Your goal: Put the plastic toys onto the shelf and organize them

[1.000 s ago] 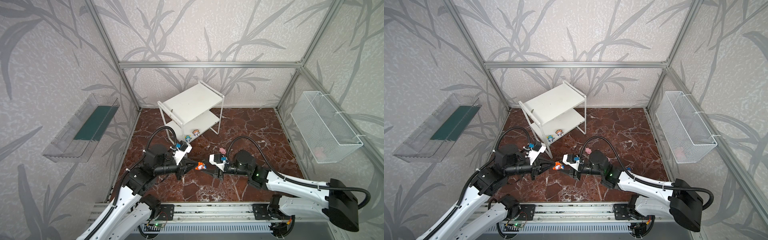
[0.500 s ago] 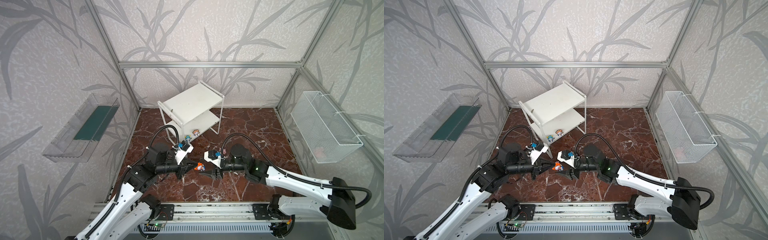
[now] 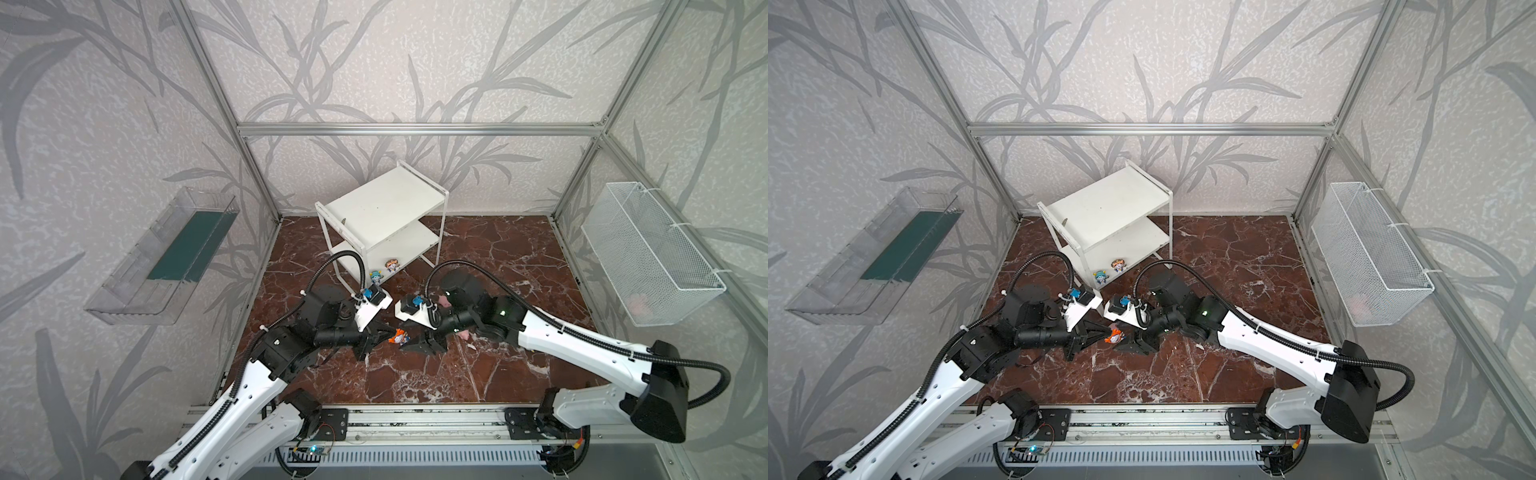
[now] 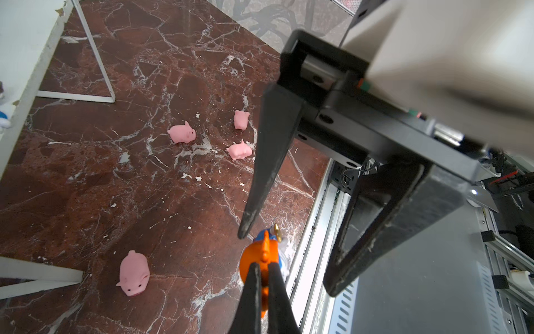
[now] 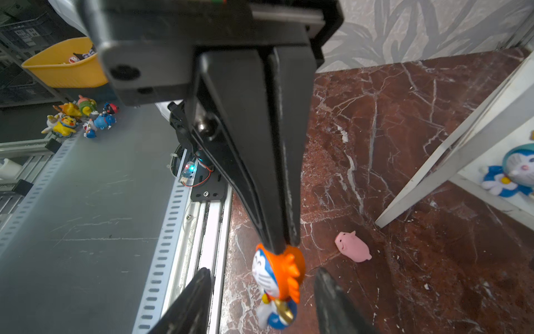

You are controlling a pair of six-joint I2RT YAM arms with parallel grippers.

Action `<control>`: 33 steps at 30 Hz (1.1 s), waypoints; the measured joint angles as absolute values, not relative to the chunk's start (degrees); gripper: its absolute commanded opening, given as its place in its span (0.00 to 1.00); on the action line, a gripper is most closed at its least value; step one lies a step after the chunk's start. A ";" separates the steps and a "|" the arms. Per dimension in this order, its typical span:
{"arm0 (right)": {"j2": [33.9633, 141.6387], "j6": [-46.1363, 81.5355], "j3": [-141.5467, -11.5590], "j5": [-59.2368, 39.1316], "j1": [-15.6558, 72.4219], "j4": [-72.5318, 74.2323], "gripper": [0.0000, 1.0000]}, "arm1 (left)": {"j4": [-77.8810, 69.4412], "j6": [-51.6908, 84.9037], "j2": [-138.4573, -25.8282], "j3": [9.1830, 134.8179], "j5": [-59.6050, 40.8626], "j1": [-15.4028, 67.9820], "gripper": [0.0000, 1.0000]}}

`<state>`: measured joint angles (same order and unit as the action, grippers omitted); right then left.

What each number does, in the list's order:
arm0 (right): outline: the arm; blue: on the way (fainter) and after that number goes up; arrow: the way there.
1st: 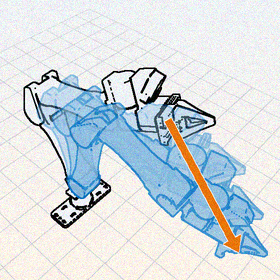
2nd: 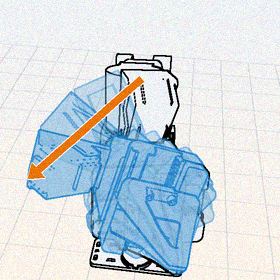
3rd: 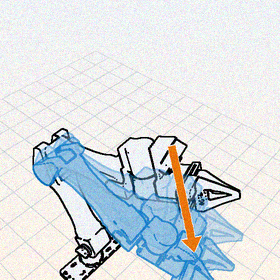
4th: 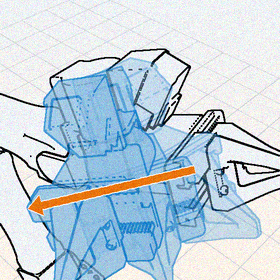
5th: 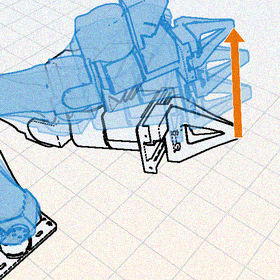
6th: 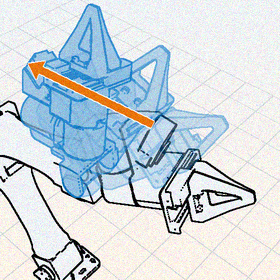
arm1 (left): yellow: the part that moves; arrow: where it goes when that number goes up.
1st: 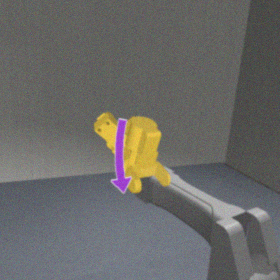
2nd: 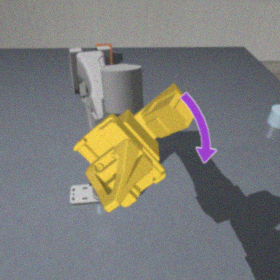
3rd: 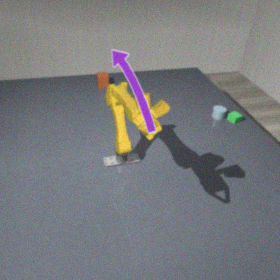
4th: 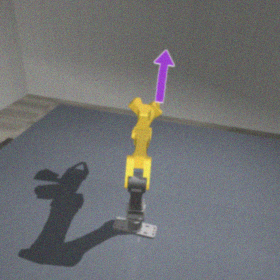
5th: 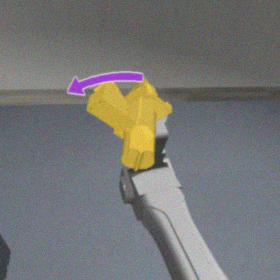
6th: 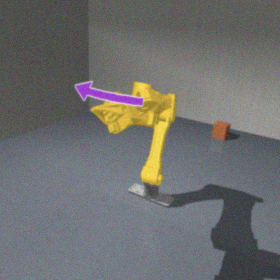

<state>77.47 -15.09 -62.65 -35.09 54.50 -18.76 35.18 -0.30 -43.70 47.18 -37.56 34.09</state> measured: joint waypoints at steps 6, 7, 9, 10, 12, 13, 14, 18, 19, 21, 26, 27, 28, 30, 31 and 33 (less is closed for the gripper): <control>79.26 -17.23 -64.69 -36.05 54.48 -22.74 0.54 | 35.18 -0.40 -43.64 47.18 -37.52 34.09 0.00; 79.50 -17.50 -65.01 -36.12 54.48 -23.07 0.53 | 35.18 -0.40 -43.59 47.18 -37.54 34.09 0.00; 80.07 -17.87 -65.49 -36.21 54.48 -23.35 0.52 | 35.18 -0.43 -43.48 47.18 -37.54 34.09 0.00; 80.29 -17.93 -65.63 -36.34 54.48 -23.40 0.52 | 35.18 -0.43 -43.48 47.18 -37.54 34.09 0.00; 80.66 -18.09 -65.78 -36.60 54.48 -23.44 0.50 | 35.20 -0.40 -43.48 47.18 -37.54 34.09 0.00; 80.90 -18.11 -65.89 -36.73 54.48 -23.42 0.49 | 35.18 -0.43 -43.48 47.18 -37.54 34.09 0.00; 81.17 -18.17 -66.04 -36.95 54.46 -23.46 0.48 | 35.18 -0.43 -43.48 47.18 -37.56 34.09 0.00; 82.37 -18.50 -66.94 -37.39 54.46 -23.59 0.43 | 35.16 -0.40 -43.46 47.18 -37.56 34.09 0.00; 82.48 -18.52 -66.98 -37.45 54.46 -23.62 0.41 | 35.16 -0.40 -43.46 47.18 -37.58 34.09 0.00; 82.54 -18.57 -67.02 -37.45 54.43 -23.59 0.36 | 35.16 -0.40 -43.46 47.18 -37.65 34.09 0.00; 82.59 -18.44 -67.02 -37.30 54.37 -23.55 0.24 | 35.16 -0.40 -43.44 47.18 -37.69 34.13 0.00; 82.59 -18.52 -67.02 -37.21 54.37 -23.55 0.21 | 35.16 -0.40 -43.44 47.18 -37.69 34.13 0.00; 82.59 -18.52 -67.02 -37.10 54.37 -23.49 0.20 | 35.14 -0.40 -43.44 47.18 -37.65 34.13 0.00; 82.59 -18.48 -67.02 -36.93 54.28 -23.33 0.19 | 35.11 -0.40 -43.44 47.18 -37.60 34.13 0.06; 82.59 -18.41 -67.00 -36.91 54.02 -23.18 0.18 | 35.09 -0.40 -43.44 47.18 -37.56 34.13 0.34; 82.59 -18.06 -66.92 -37.01 53.58 -22.41 0.18 | 34.94 -0.40 -43.38 47.18 -37.21 34.13 0.80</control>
<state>82.59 -18.06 -66.92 -37.01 53.58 -22.41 34.94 -0.40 -43.38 47.18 -37.21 34.13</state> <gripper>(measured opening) 0.291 0.288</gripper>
